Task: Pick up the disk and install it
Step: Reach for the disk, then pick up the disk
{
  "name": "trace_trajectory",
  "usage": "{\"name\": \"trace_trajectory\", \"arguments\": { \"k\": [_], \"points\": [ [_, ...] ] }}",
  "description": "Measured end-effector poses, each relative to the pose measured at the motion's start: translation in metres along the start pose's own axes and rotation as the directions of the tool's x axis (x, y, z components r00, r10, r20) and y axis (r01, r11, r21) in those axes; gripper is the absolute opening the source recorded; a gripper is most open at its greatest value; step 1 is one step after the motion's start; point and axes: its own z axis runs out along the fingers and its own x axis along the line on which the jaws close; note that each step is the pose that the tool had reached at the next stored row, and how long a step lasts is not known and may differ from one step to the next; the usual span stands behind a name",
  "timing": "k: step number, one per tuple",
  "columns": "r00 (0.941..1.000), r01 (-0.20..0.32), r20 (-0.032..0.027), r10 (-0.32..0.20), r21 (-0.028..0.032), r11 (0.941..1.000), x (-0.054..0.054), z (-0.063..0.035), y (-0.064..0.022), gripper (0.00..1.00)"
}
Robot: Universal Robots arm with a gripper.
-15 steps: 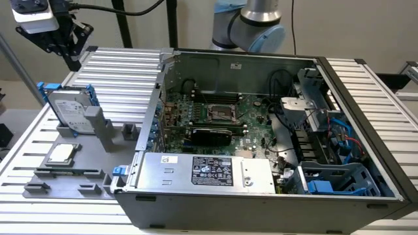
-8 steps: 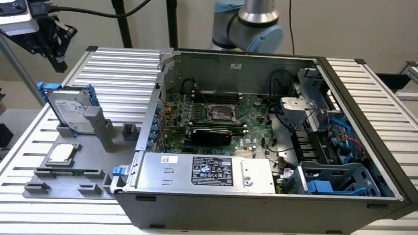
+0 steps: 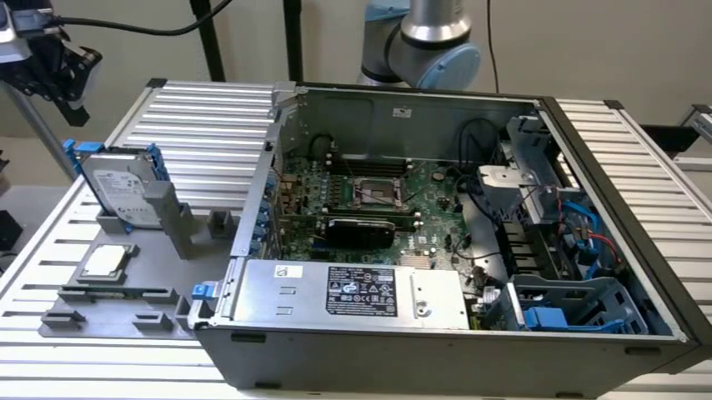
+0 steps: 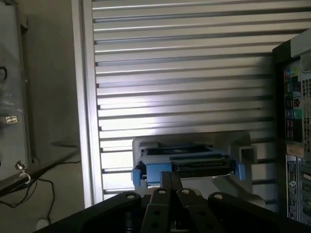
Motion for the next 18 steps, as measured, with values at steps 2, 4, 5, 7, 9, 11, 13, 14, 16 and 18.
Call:
{"name": "trace_trajectory", "arguments": {
  "k": [2, 4, 5, 7, 9, 11, 13, 14, 16, 18],
  "points": [
    [1.0, 0.0, -0.0008, 0.0, 0.0002, 1.0, 0.0019, 0.001, -0.0001, 0.0],
    [1.0, 0.001, -0.001, -0.001, 0.0003, 1.0, 0.002, 0.001, -0.0002, 0.0],
    [1.0, 0.001, -0.0009, -0.001, 0.0002, 1.0, 0.002, 0.0011, -0.0001, 0.0],
    [1.0, 0.001, -0.0009, -0.001, 0.0002, 1.0, 0.002, 0.0011, -0.0002, 0.0],
    [1.0, 0.001, -0.0009, -0.001, 0.0002, 1.0, 0.002, 0.0011, -0.0001, 0.0],
    [1.0, 0.001, -0.0009, -0.001, 0.0002, 1.0, 0.002, 0.0011, -0.0002, 0.0],
    [1.0, 0.001, -0.0009, -0.001, 0.0002, 1.0, 0.002, 0.0011, -0.0002, 0.0],
    [1.0, 0.001, -0.0009, -0.001, 0.0002, 1.0, 0.002, 0.0011, -0.0001, 0.0],
    [1.0, 0.001, -0.001, -0.001, 0.0003, 1.0, 0.002, 0.0011, -0.0001, 0.0],
    [1.0, 0.001, -0.001, -0.001, 0.0003, 1.0, 0.0006, 0.0011, 0.0, 0.0]
  ]
}}
